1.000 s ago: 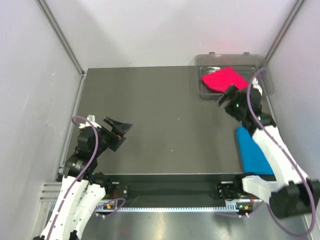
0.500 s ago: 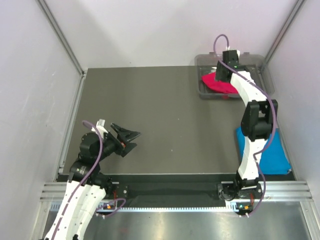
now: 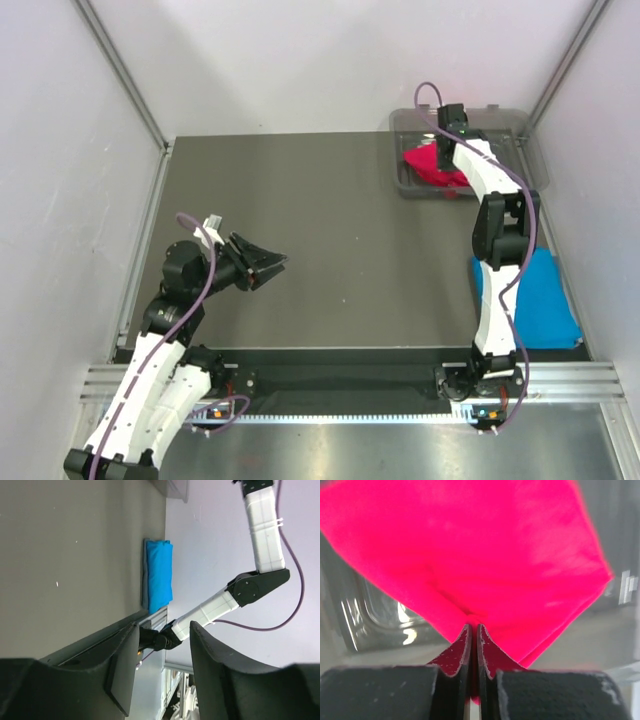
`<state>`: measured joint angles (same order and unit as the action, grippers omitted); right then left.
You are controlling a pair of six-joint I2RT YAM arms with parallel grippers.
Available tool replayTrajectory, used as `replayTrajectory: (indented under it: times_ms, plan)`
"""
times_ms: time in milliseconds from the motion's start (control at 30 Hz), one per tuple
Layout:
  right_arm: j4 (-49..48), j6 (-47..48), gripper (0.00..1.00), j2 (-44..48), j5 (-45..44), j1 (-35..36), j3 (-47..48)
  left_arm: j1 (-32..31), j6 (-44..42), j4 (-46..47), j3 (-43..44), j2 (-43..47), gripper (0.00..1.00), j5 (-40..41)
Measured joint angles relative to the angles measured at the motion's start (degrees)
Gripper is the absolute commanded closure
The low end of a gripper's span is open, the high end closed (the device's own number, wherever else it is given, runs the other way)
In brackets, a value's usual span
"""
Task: Fold and stack the t-shirts
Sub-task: Grab the tshirt from the pile, then move the tshirt to the center of the board
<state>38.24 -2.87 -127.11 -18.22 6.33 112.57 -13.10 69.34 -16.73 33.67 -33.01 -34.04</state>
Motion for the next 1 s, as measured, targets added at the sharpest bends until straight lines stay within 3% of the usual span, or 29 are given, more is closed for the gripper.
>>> replayTrajectory:
  times_ms: [300, 567, 733, 900, 1000]
  plan:
    - [0.5, -3.0, 1.00, 1.4, -0.8, -1.2, 14.1, 0.0, -0.2, 2.3, 1.5, -3.0, 0.51, -1.7]
    - [-4.5, -10.5, 1.00, 21.0, 5.9, 0.7, 14.3, 0.1, 0.3, 4.5, 3.8, -5.8, 0.50, -1.9]
    - [-10.4, -15.7, 1.00, 35.6, 10.7, 7.2, 14.4, 0.3, -2.3, 1.9, 10.4, -8.1, 0.49, -1.8]
    - [-16.5, -22.9, 1.00, 46.8, 16.2, 18.1, 14.0, 1.1, -5.8, -0.6, 16.6, -9.2, 0.48, -1.3]
    - [-20.7, -28.9, 1.00, 51.7, 18.8, 23.3, 9.0, 1.9, -7.6, -2.9, 19.3, -9.4, 0.48, -1.0]
